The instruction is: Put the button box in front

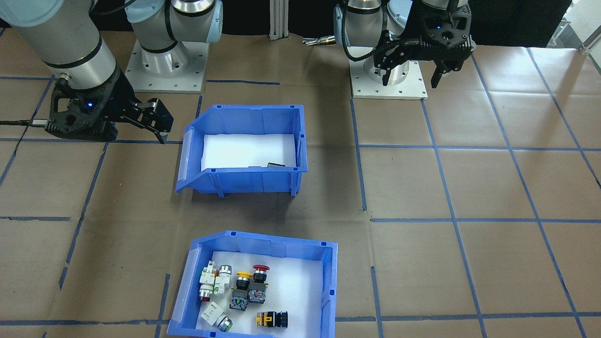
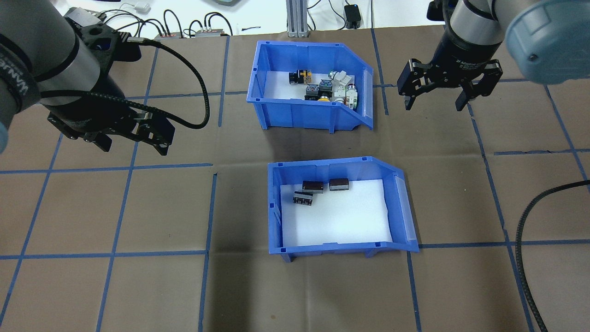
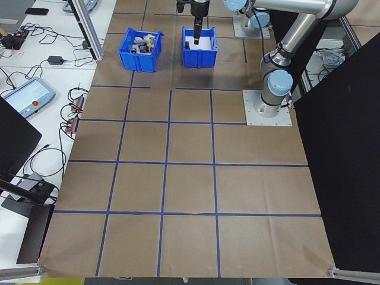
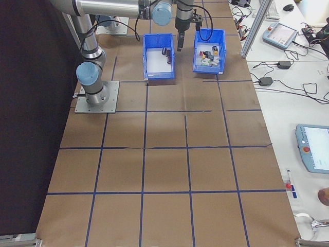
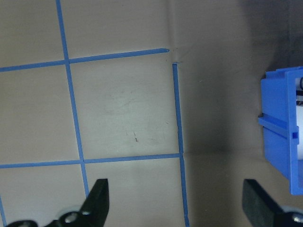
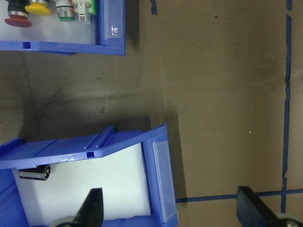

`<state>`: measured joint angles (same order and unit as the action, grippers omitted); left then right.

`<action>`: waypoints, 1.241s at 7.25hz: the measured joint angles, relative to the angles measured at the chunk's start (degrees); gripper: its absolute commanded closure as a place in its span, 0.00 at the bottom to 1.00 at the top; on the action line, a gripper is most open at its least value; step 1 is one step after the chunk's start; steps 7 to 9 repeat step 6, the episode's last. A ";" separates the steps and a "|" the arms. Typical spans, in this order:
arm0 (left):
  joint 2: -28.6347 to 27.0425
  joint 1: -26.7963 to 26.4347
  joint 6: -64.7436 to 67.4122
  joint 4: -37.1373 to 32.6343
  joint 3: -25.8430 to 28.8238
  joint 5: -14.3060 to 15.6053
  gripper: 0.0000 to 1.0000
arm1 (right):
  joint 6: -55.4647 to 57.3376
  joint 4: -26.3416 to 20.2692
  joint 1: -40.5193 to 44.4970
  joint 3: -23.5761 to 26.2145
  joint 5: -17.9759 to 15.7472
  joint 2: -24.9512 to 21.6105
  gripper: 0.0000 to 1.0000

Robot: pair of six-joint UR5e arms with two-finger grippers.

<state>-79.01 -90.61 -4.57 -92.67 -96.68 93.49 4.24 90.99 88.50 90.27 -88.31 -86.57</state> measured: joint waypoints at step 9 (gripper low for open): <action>-0.08 0.00 0.26 -0.15 -0.06 -0.06 0.00 | 1.27 -0.73 0.03 -0.09 -0.54 0.03 0.00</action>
